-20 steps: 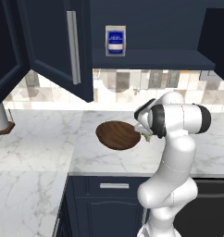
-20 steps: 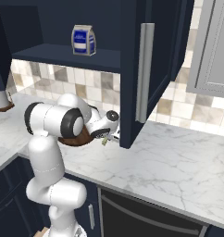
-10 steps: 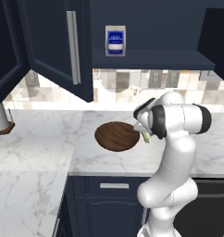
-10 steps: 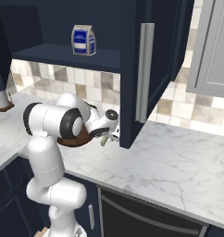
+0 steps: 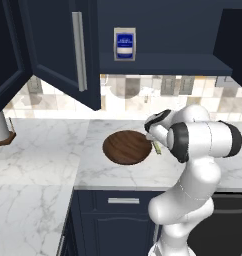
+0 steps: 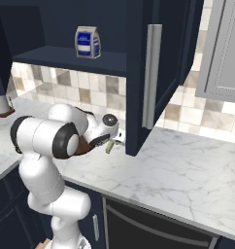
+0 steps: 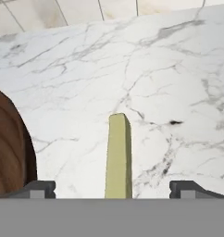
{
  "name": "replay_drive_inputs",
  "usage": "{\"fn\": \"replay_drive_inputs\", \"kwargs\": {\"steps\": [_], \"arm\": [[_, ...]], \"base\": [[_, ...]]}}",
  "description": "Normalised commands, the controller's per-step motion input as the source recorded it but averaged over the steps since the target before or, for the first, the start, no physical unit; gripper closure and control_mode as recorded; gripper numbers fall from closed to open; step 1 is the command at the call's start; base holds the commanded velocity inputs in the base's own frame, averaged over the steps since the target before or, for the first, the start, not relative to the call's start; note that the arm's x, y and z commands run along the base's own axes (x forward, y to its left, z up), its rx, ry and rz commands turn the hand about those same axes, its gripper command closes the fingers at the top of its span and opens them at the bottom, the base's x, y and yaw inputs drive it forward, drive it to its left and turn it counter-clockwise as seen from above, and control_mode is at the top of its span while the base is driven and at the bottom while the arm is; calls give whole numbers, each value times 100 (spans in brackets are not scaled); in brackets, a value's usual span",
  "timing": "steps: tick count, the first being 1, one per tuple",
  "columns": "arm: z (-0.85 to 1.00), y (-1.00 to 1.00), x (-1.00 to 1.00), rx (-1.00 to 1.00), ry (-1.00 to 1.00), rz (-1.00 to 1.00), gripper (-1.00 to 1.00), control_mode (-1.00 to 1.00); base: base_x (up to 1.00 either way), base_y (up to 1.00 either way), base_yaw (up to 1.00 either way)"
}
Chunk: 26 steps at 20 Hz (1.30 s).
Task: Pick the egg and butter from the fridge and place them by the bowl for mixing.
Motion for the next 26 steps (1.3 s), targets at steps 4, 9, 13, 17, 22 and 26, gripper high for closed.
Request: {"fn": "replay_drive_inputs", "kwargs": {"steps": [4,9,13,17,22,26], "arm": [[37,0,-21,-9,-1,-2,-100,-100],[41,-1,-12,-5,0,0,-100,-100],[32,-6,1,-8,0,0,-100,-100],[33,-2,-6,-7,0,0,-100,-100],[35,0,-35,-1,1,-1,-100,-100],[37,0,-53,0,1,-2,-100,-100]], "base": [[0,0,0],[0,0,0],[0,0,0],[0,0,0],[0,0,0],[0,0,0]]}}
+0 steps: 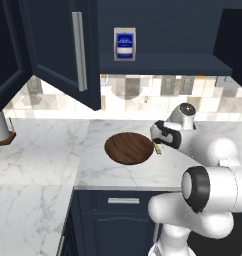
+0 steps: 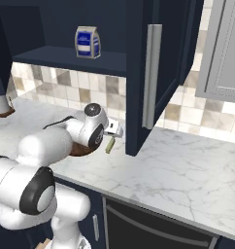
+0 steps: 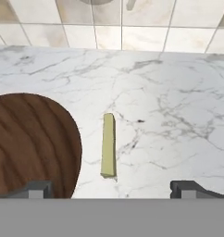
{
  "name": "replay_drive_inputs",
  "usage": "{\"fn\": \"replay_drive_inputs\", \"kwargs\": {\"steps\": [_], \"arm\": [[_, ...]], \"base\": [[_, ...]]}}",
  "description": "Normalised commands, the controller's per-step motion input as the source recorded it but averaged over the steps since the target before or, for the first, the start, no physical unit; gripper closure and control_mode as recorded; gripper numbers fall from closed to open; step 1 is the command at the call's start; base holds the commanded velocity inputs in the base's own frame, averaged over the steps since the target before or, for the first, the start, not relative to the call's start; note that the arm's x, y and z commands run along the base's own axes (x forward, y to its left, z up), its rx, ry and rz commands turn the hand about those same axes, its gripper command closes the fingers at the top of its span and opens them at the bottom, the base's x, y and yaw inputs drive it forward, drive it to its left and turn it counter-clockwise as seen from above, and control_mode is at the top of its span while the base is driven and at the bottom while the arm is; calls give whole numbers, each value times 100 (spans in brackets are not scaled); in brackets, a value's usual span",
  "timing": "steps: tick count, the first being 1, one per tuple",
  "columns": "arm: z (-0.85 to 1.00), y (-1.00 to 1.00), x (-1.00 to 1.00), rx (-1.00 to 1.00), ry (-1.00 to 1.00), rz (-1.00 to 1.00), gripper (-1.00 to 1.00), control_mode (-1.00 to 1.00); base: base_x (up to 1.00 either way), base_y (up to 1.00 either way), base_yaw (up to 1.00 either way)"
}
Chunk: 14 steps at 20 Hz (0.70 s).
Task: Pick the egg and butter from the fridge and place them by the bowl for mixing.
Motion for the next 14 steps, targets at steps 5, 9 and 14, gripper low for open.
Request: {"fn": "replay_drive_inputs", "kwargs": {"steps": [5,9,14], "arm": [[34,0,-62,1,0,-3,-100,-100],[36,1,-64,0,0,-4,-100,-100],[26,0,-60,0,0,-2,-100,-100]], "base": [[0,0,0],[0,0,0],[0,0,0]]}}
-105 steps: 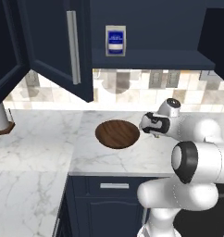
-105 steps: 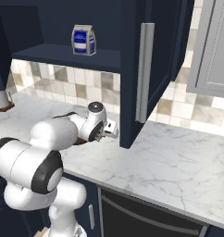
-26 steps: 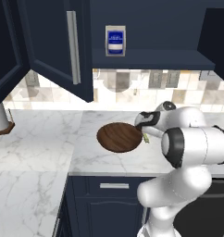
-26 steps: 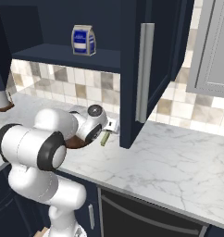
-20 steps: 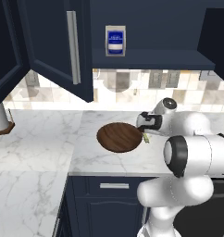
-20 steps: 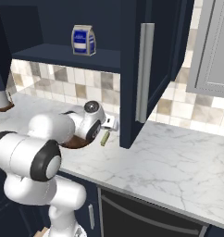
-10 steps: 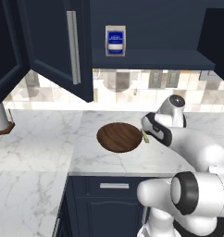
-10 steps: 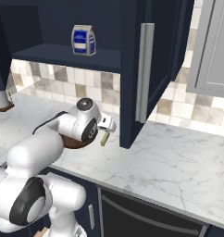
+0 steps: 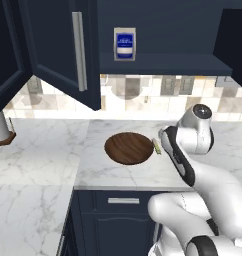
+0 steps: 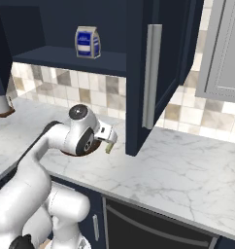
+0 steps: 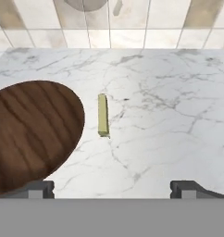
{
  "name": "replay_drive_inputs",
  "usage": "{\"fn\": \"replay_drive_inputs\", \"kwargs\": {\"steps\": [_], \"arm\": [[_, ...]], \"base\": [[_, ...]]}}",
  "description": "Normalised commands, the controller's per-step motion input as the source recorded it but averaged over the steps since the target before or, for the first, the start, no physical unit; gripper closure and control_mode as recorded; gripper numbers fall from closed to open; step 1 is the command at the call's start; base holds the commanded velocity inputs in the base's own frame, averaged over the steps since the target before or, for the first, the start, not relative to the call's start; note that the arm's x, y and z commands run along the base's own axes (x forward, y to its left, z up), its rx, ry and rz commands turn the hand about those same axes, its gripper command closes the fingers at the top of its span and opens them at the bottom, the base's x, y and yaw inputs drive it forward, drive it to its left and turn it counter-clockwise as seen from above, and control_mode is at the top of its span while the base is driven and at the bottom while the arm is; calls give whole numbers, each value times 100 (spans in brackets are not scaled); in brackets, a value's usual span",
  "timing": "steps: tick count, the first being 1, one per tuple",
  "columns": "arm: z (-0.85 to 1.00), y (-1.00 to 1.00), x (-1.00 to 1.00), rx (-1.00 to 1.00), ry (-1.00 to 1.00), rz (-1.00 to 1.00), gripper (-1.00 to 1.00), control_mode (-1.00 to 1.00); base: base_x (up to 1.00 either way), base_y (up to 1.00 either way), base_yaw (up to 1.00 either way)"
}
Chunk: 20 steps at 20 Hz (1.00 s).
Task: Pick the egg and butter from the fridge and place them by the bowl for mixing.
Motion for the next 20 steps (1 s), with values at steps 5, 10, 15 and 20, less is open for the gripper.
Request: {"fn": "replay_drive_inputs", "kwargs": {"steps": [5,10,15,20], "arm": [[23,0,-58,3,-3,0,-100,-100],[29,0,-50,3,0,0,-100,-100],[13,3,-38,-2,6,0,-100,-100],[0,0,-2,0,0,0,-100,100]], "base": [[0,0,0],[0,0,0],[0,0,0],[0,0,0]]}}
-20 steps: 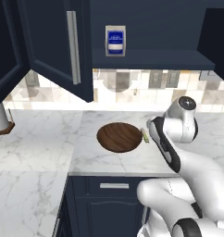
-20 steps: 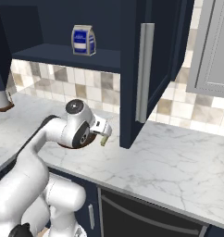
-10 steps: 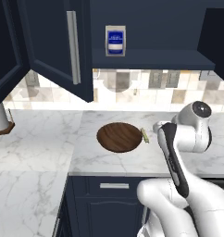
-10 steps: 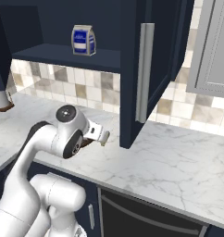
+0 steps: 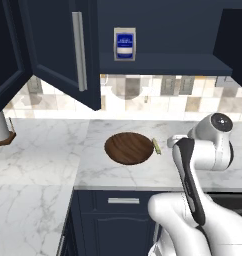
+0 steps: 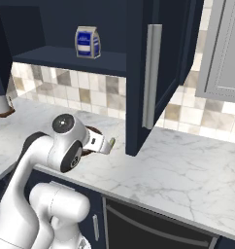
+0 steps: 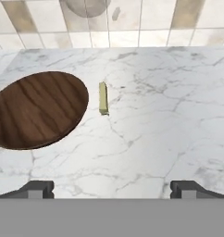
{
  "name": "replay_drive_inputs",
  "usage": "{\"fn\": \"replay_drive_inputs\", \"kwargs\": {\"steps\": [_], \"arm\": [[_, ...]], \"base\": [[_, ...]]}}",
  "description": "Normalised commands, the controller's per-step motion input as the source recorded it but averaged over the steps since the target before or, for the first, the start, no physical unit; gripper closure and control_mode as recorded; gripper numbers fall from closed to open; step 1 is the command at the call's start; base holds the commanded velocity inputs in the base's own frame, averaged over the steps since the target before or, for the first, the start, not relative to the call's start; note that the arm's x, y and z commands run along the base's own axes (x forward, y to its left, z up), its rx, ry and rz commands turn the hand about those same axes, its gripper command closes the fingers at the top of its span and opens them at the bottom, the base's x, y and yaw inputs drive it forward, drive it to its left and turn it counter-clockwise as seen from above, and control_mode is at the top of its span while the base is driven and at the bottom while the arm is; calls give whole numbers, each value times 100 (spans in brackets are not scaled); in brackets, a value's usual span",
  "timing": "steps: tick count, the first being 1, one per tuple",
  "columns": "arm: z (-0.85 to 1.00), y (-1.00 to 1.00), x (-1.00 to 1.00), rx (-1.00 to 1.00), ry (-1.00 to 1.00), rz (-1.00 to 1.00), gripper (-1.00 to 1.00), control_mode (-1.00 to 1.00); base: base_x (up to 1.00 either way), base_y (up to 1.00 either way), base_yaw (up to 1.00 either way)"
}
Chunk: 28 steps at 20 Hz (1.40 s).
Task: Pick the egg and butter from the fridge and place them by the bowl for mixing.
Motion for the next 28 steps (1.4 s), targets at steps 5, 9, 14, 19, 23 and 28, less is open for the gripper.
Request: {"fn": "replay_drive_inputs", "kwargs": {"steps": [5,9,14,19,23,28], "arm": [[0,0,0,0,0,0,-100,100],[0,0,0,0,0,0,-100,100],[0,0,0,0,0,0,-100,100],[0,0,0,0,0,0,-100,100],[0,0,0,0,0,0,-100,100],[0,0,0,0,0,0,-100,100]], "base": [[-50,0,0],[-75,-1,1],[-76,-7,13],[-69,-17,43],[-48,-24,75],[-38,-19,86]]}}
